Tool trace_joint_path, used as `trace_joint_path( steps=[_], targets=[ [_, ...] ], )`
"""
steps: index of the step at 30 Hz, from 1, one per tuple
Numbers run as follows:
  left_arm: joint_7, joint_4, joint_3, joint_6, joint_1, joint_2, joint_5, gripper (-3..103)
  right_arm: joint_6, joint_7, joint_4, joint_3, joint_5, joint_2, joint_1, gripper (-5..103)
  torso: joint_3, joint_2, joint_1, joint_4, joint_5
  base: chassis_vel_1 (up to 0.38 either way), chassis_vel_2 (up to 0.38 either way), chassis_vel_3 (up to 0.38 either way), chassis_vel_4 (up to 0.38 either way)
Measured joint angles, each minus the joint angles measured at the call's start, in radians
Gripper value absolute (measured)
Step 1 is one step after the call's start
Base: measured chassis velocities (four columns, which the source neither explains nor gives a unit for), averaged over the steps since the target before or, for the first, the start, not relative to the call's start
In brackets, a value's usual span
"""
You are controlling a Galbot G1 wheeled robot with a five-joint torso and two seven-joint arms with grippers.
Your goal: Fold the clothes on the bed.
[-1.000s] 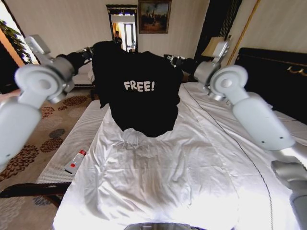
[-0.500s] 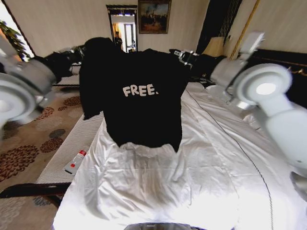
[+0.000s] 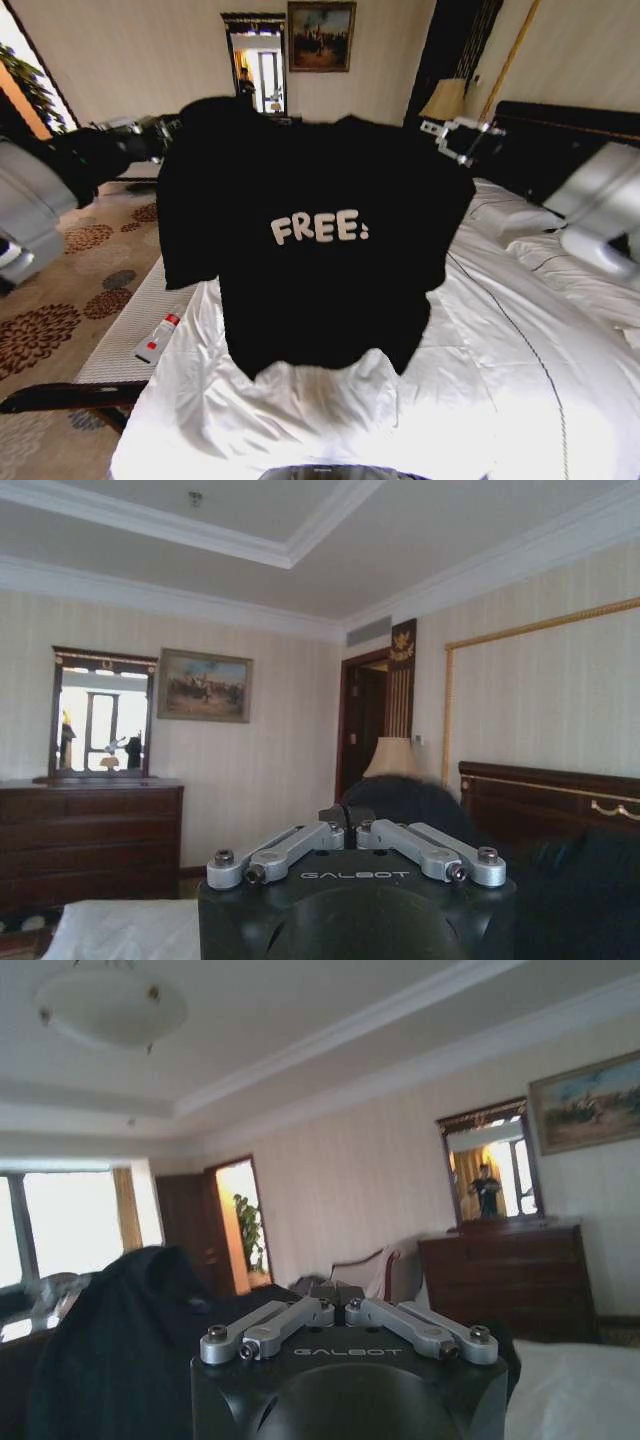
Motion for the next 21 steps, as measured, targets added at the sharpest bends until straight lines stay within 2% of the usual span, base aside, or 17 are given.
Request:
trace_joint_path(
  steps=[1, 2, 3, 4, 6, 7, 8, 10, 11, 12, 13, 15, 16, 19, 21],
  targets=[
    [-0.024, -0.017, -0.038, 0.02, 0.005, 0.003, -0.046, 0, -0.004, 0.012, 0.047, 0.087, 0.006, 0.0, -0.098, 0, 0.0, 0.0, 0.0, 0.0002, 0.0, 0.0, 0.0, 0.0, 0.0],
    [-0.024, -0.017, -0.038, 0.02, 0.005, 0.003, -0.046, 0, -0.004, 0.012, 0.047, 0.087, 0.006, 0.0, -0.098, 0, 0.0, 0.0, 0.0, 0.0002, 0.0, 0.0, 0.0, 0.0, 0.0],
    [-0.034, -0.024, -0.045, 0.028, 0.006, 0.004, -0.058, 0, -0.009, 0.015, 0.056, 0.136, 0.004, 0.004, -0.151, 0, 0.0, 0.0, 0.0, 0.0003, -0.0001, 0.0, 0.0, 0.0, 0.0],
    [-0.041, -0.028, -0.044, 0.032, 0.006, 0.003, -0.059, 0, -0.01, 0.016, 0.058, 0.16, 0.001, 0.009, -0.182, 0, 0.0, 0.0, 0.0, 0.0004, -0.0002, 0.0, 0.0, 0.0, 0.0],
    [-0.069, -0.04, 0.017, 0.039, 0.002, -0.019, -0.015, 0, -0.018, 0.017, 0.06, 0.232, -0.044, 0.042, -0.34, 0, 0.0, 0.0, 0.0, 0.0, 0.0004, 0.0, 0.0, 0.0, 0.0],
    [-0.069, -0.04, 0.017, 0.039, 0.002, -0.019, -0.015, 0, -0.018, 0.017, 0.06, 0.232, -0.044, 0.042, -0.34, 0, 0.0, 0.0, 0.0, 0.0, 0.0004, 0.0, 0.0, 0.0, 0.0],
    [-0.075, -0.041, 0.051, 0.038, 0.0, -0.033, 0.022, 0, -0.019, 0.016, 0.06, 0.234, -0.065, 0.054, -0.37, 0, 0.0, 0.0, 0.0, 0.0, 0.0007, 0.0, 0.0, 0.0, 0.0],
    [-0.09, -0.042, 0.176, 0.028, 0.009, -0.102, 0.173, 0, -0.022, -0.002, 0.058, 0.207, -0.146, 0.108, -0.434, 0, 0.0, 0.0, 0.0, -0.0001, 0.0003, 0.0, 0.0, 0.0, 0.0],
    [-0.09, -0.042, 0.176, 0.028, 0.009, -0.102, 0.173, 0, -0.022, -0.002, 0.058, 0.207, -0.146, 0.108, -0.434, 0, 0.0, 0.0, 0.0, -0.0001, 0.0003, 0.0, 0.0, 0.0, 0.0],
    [-0.094, -0.041, 0.218, 0.026, 0.021, -0.131, 0.225, 0, -0.022, -0.01, 0.057, 0.189, -0.179, 0.132, -0.455, 0, 0.0, 0.0, 0.0, 0.0, 0.0, 0.0, 0.0, 0.0, 0.0],
    [-0.095, -0.027, 0.317, 0.025, 0.038, -0.19, 0.324, 0, -0.023, -0.03, 0.054, 0.158, -0.236, 0.177, -0.494, 0, 0.0, 0.0, 0.0, 0.0002, -0.0001, 0.0, 0.0, 0.0, 0.0],
    [-0.094, 0.01, 0.434, 0.02, 0.037, -0.258, 0.432, 0, -0.025, -0.069, 0.021, 0.118, -0.309, 0.233, -0.538, 0, 0.0, 0.0, 0.0, 0.0001, -0.0006, 0.0, 0.0, 0.0, 0.0],
    [-0.094, 0.01, 0.434, 0.02, 0.037, -0.258, 0.432, 0, -0.025, -0.069, 0.021, 0.118, -0.309, 0.233, -0.538, 0, 0.0, 0.0, 0.0, 0.0001, -0.0006, 0.0, 0.0, 0.0, 0.0],
    [-0.071, 0.097, 0.597, 0.009, -0.01, -0.353, 0.575, 0, -0.016, -0.172, -0.09, 0.031, -0.472, 0.295, -0.552, 0, 0.0, 0.0, 0.0, 0.0, 0.0002, 0.0, 0.0, 0.0, 0.0],
    [-0.064, 0.123, 0.631, 0.008, -0.022, -0.375, 0.602, 0, -0.01, -0.194, -0.116, 0.003, -0.508, 0.308, -0.543, 0, 0.0, 0.0, 0.0, -0.0002, 0.0003, 0.0, 0.0, 0.0, 0.0]
  ],
)
